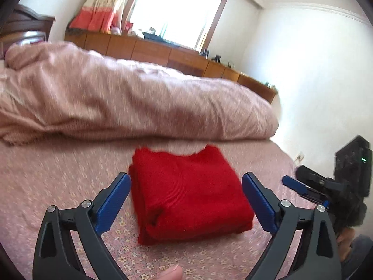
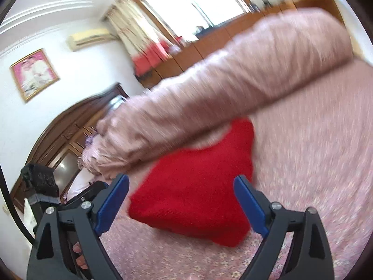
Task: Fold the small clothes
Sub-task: 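Open both tools and pull them back from the folded cardigan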
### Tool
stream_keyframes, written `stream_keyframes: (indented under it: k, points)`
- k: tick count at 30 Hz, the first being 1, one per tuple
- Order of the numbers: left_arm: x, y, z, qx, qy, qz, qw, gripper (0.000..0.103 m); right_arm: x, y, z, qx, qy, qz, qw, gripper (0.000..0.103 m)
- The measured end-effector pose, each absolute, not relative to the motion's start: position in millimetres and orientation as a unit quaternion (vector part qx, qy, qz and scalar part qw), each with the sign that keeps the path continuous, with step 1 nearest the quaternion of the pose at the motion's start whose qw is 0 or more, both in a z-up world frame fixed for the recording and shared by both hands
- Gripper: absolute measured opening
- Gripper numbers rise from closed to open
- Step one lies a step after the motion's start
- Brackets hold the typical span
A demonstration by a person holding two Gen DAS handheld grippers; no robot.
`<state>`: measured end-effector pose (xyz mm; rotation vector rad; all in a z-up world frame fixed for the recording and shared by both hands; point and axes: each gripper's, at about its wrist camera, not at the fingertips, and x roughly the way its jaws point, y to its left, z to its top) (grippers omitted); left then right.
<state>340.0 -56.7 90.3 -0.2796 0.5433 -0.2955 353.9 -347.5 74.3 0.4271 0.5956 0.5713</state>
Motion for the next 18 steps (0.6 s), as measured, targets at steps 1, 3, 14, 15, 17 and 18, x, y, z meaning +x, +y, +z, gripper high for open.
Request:
stream_keyframes:
  k: [1,3,14,15,17,18]
  points:
    - [335,-57,98,-0.133,0.259,-0.143,0.946,0.093,342,-345,87,0.192,0.264,0.280,0.903,0.099]
    - [322,-59,109,-0.125,0.248,-0.146,0.949,0.093,326,-341,102,0.170,0.234,0.285,0.914,0.101]
    - [286,-85,95,-0.031,0.181,-0.116,0.976,0.099,257,-304,98,0.008,0.109,0.173,0.979,0.103]
    - [293,-88,86,-0.020,0.189,-0.112,0.975,0.099,263,-300,85,-0.018,0.124,0.154,0.980,0.103]
    - [308,-93,61,-0.005,0.211,-0.103,0.972,0.099,275,-292,58,-0.068,0.154,0.112,0.979,0.103]
    - [316,-94,47,-0.005,0.221,-0.102,0.970,0.099,278,-293,46,-0.076,0.154,0.101,0.980,0.103]
